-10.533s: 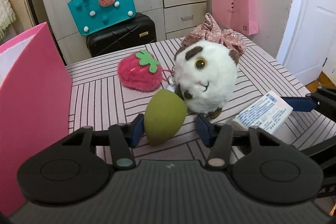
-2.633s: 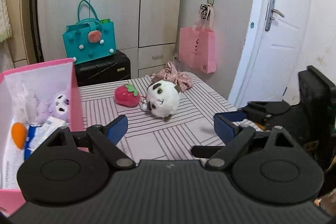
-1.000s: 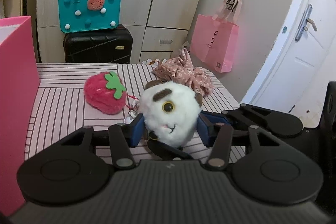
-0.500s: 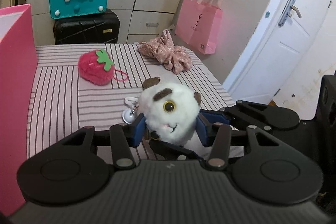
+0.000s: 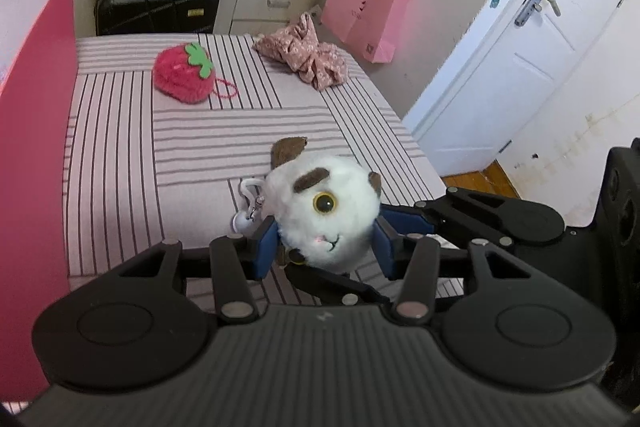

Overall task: Organize soft objects
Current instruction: 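Lift the plush toy with both grippers and carry it over the pink box, then lower the plush toy into the box and open both grippers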

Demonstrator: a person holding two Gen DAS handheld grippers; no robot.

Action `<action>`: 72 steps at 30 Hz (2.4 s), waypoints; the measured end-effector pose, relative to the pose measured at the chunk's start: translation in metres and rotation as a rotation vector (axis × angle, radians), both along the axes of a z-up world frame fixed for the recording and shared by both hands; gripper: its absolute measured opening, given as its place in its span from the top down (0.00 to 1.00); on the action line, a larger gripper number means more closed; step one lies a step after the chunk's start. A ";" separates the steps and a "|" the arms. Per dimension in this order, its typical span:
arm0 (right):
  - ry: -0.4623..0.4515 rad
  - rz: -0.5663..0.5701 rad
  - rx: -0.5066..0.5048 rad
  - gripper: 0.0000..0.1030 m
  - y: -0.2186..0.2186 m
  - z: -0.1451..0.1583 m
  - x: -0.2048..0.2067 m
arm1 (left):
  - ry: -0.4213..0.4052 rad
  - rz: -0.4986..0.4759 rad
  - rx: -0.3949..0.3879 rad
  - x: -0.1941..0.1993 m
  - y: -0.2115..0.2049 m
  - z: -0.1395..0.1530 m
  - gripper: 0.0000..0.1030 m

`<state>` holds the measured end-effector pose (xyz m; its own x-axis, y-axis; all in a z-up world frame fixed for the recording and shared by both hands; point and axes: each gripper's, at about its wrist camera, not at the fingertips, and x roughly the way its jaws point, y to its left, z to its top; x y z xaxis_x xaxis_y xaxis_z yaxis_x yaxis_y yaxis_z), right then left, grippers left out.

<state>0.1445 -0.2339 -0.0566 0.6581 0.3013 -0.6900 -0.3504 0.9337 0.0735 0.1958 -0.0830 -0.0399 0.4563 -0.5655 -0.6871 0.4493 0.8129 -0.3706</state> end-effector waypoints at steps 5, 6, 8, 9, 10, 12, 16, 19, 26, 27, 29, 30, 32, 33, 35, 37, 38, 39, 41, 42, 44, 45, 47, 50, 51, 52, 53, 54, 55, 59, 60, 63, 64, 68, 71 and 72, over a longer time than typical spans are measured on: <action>0.051 -0.001 0.046 0.37 0.003 0.008 -0.008 | 0.060 -0.012 -0.009 -0.002 0.009 0.004 0.53; 0.063 0.002 0.046 0.37 0.006 0.010 -0.010 | 0.075 -0.006 -0.017 -0.003 0.012 0.006 0.53; 0.087 0.011 0.047 0.37 0.010 0.013 -0.013 | 0.099 -0.004 -0.023 -0.006 0.018 0.008 0.53; 0.104 0.016 0.054 0.37 0.012 0.013 -0.014 | 0.102 -0.011 -0.017 -0.008 0.020 0.009 0.53; 0.120 0.019 0.060 0.37 0.013 0.014 -0.015 | 0.110 -0.013 -0.012 -0.011 0.022 0.010 0.53; 0.144 0.027 0.074 0.37 0.016 0.017 -0.017 | 0.128 -0.020 -0.001 -0.015 0.026 0.011 0.53; 0.164 0.049 0.075 0.37 0.024 0.024 -0.025 | 0.163 -0.022 -0.002 -0.021 0.036 0.015 0.53; 0.176 0.080 0.066 0.37 0.030 0.032 -0.032 | 0.182 -0.031 -0.005 -0.026 0.044 0.020 0.53; 0.182 0.146 0.056 0.37 0.043 0.051 -0.047 | 0.194 -0.072 0.005 -0.046 0.061 0.035 0.54; 0.176 0.157 0.048 0.37 0.045 0.054 -0.050 | 0.191 -0.077 0.004 -0.048 0.064 0.037 0.54; 0.153 0.182 0.030 0.37 0.052 0.062 -0.058 | 0.196 -0.084 -0.008 -0.053 0.071 0.042 0.54; 0.145 0.190 0.026 0.37 0.054 0.065 -0.060 | 0.200 -0.088 -0.013 -0.055 0.075 0.044 0.54; 0.128 0.207 0.023 0.37 0.059 0.071 -0.065 | 0.201 -0.089 -0.021 -0.060 0.081 0.049 0.54; 0.117 0.215 0.020 0.37 0.062 0.075 -0.068 | 0.196 -0.089 -0.021 -0.063 0.084 0.053 0.54; 0.089 0.233 0.009 0.37 0.069 0.083 -0.073 | 0.178 -0.085 -0.022 -0.070 0.090 0.060 0.54; 0.063 0.253 0.005 0.37 0.075 0.091 -0.077 | 0.159 -0.084 -0.026 -0.076 0.097 0.067 0.54; 0.052 0.262 0.005 0.37 0.077 0.095 -0.077 | 0.149 -0.083 -0.029 -0.078 0.100 0.071 0.54; 0.039 0.272 0.005 0.37 0.081 0.099 -0.078 | 0.135 -0.081 -0.032 -0.081 0.104 0.076 0.54; 0.015 0.290 -0.001 0.37 0.088 0.107 -0.078 | 0.115 -0.071 -0.042 -0.084 0.114 0.084 0.54; 0.003 0.298 -0.003 0.37 0.092 0.110 -0.078 | 0.104 -0.066 -0.043 -0.086 0.118 0.088 0.54; -0.020 0.318 -0.007 0.37 0.101 0.117 -0.077 | 0.080 -0.050 -0.045 -0.090 0.127 0.095 0.54; -0.033 0.327 -0.006 0.37 0.105 0.120 -0.075 | 0.069 -0.042 -0.044 -0.091 0.132 0.099 0.54; -0.051 0.342 0.002 0.37 0.113 0.126 -0.071 | 0.042 -0.021 -0.041 -0.092 0.140 0.106 0.54; -0.084 0.366 0.014 0.37 0.124 0.134 -0.061 | 0.007 0.015 -0.043 -0.092 0.155 0.115 0.54; -0.100 0.375 0.016 0.37 0.128 0.138 -0.057 | -0.003 0.029 -0.046 -0.091 0.159 0.118 0.54; -0.113 0.382 0.018 0.37 0.132 0.141 -0.053 | -0.016 0.042 -0.045 -0.089 0.164 0.122 0.54; -0.128 0.390 0.020 0.37 0.136 0.143 -0.048 | -0.031 0.055 -0.044 -0.088 0.168 0.126 0.54; -0.144 0.396 0.022 0.37 0.140 0.146 -0.044 | -0.046 0.068 -0.045 -0.086 0.171 0.130 0.54; -0.163 0.402 0.026 0.37 0.144 0.148 -0.038 | -0.060 0.081 -0.046 -0.085 0.175 0.133 0.54; -0.220 0.429 0.045 0.37 0.157 0.153 -0.015 | -0.114 0.141 -0.055 -0.072 0.191 0.143 0.54; -0.225 0.435 0.051 0.37 0.160 0.152 -0.007 | -0.123 0.159 -0.061 -0.067 0.196 0.144 0.54; -0.217 0.448 0.077 0.37 0.167 0.147 0.017 | -0.134 0.210 -0.083 -0.052 0.208 0.143 0.54; -0.217 0.451 0.081 0.37 0.169 0.145 0.025 | -0.133 0.227 -0.090 -0.046 0.211 0.142 0.54; -0.202 0.474 0.065 0.37 0.181 0.133 0.054 | -0.127 0.271 -0.079 -0.016 0.220 0.133 0.54; -0.171 0.486 0.063 0.37 0.189 0.123 0.078 | -0.099 0.297 -0.069 0.005 0.224 0.123 0.54; -0.162 0.494 0.056 0.37 0.192 0.120 0.084 | -0.091 0.306 -0.063 0.012 0.225 0.120 0.54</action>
<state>0.2289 -0.0419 0.0635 0.5256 0.6363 -0.5647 -0.7589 0.6506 0.0268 0.2083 0.1420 0.0797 0.6695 -0.4325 -0.6039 0.2209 0.8921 -0.3941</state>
